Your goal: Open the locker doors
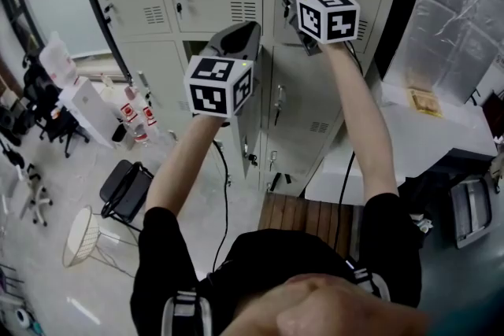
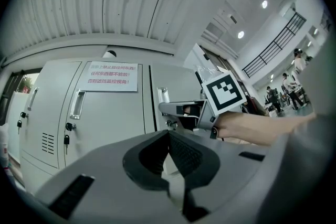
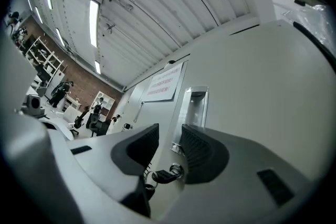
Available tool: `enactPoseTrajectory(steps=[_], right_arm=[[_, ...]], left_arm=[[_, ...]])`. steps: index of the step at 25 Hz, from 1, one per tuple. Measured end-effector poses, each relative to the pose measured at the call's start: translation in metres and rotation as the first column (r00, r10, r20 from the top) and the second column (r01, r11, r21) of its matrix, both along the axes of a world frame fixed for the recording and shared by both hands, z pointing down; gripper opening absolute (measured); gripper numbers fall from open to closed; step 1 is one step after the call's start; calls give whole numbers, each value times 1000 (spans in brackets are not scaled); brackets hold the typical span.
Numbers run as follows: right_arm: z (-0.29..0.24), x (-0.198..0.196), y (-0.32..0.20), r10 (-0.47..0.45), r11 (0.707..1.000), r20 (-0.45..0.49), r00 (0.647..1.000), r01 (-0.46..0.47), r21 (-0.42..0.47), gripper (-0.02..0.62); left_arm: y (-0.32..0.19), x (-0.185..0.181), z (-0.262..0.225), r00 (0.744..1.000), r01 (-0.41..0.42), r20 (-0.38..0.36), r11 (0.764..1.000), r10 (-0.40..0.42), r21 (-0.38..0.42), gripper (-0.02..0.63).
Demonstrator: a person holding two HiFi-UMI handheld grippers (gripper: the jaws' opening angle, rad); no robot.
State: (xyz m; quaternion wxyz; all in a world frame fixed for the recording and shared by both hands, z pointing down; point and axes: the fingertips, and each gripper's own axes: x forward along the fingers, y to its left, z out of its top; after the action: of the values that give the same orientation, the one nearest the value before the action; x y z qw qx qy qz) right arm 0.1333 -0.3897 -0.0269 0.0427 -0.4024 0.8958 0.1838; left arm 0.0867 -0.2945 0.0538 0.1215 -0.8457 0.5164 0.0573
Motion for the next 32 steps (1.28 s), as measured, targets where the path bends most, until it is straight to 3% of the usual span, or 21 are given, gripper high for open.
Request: enactPoseTrajectory(steps=[14, 19, 26, 32], right_arm=[[-2, 21, 80, -191, 982, 36, 981, 191, 15, 138], [-3, 35, 107, -249, 969, 66, 966, 248, 16, 143], [-4, 59, 137, -313, 949, 108, 944, 315, 1, 143], [-6, 80, 160, -352, 935, 146, 925, 356, 2, 143]], left_arm=[[1, 16, 1, 998, -41, -43, 999, 40, -34, 9], [-1, 37, 5, 996, -81, -35, 996, 79, -47, 9], [15, 70, 19, 993, -75, 96, 997, 74, 8, 9], [32, 92, 24, 991, -128, 29, 992, 128, 4, 9]])
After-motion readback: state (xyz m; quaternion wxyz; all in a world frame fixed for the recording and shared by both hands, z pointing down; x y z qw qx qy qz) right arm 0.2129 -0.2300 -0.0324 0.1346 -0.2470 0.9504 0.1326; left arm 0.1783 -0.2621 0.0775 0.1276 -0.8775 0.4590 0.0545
